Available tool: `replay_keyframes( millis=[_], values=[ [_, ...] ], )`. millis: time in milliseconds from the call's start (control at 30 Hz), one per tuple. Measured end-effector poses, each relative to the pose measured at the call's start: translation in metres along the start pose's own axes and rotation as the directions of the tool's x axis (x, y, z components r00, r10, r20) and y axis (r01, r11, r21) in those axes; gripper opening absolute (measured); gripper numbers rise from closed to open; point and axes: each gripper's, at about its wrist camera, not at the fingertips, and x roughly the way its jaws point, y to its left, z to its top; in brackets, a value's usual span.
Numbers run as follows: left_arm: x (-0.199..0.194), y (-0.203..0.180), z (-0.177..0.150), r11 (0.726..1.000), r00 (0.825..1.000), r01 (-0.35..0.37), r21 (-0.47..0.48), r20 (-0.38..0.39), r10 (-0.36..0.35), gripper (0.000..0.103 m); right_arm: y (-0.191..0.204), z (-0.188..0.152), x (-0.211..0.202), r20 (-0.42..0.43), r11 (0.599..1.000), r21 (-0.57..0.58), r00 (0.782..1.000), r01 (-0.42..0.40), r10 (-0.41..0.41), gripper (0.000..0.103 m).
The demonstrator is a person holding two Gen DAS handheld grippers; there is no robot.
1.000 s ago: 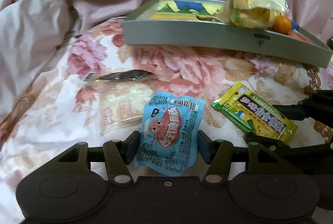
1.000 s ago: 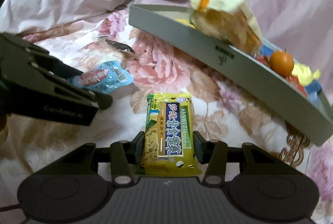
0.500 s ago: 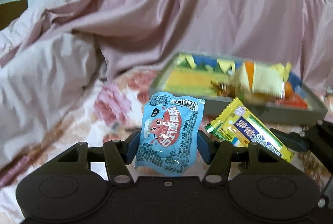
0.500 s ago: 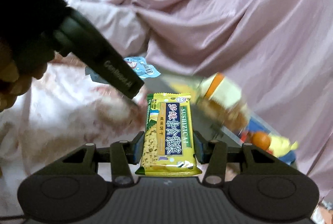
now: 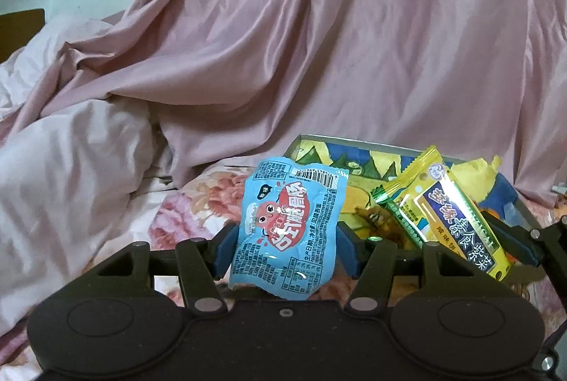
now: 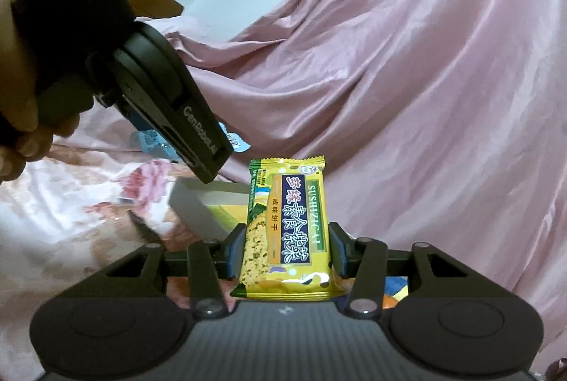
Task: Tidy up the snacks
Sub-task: 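Carry the candy bar with the right tool while the left tool carries the blue packet over the tray, then release the blue packet into the tray with the left tool while the right tool releases the candy bar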
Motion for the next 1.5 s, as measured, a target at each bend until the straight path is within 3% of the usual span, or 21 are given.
replay_keyframes(
  millis=[400,667,1200,1367,1433,1500],
  values=[
    [0.065,-0.02,0.018,0.999,0.999,0.032,-0.009,-0.027,-0.033,0.06,-0.043,-0.017,0.041,-0.063,0.989,0.144,0.998,0.036,-0.027,0.052],
    [0.099,-0.037,0.014,0.998,0.997,0.055,-0.033,-0.057,-0.057,0.06,-0.066,-0.032,0.06,-0.137,0.955,0.291,0.99,0.054,-0.015,0.052],
    [0.105,-0.037,0.005,0.994,0.992,0.061,-0.094,-0.104,-0.071,0.063,-0.07,-0.029,0.062,-0.143,0.948,0.315,0.99,0.052,-0.007,0.056],
    [0.095,-0.03,0.01,0.992,0.994,0.049,-0.116,-0.088,-0.059,0.077,-0.071,-0.028,0.06,-0.135,0.943,0.329,0.991,0.052,-0.007,0.063],
    [0.09,-0.028,0.012,0.992,0.995,0.048,-0.119,-0.079,-0.058,0.083,-0.071,-0.028,0.058,-0.128,0.939,0.338,0.992,0.061,-0.018,0.076],
    [0.083,-0.026,0.014,0.992,0.996,0.041,-0.12,-0.069,-0.05,0.09,-0.073,-0.027,0.054,-0.118,0.933,0.353,0.993,0.07,-0.03,0.082]
  ],
)
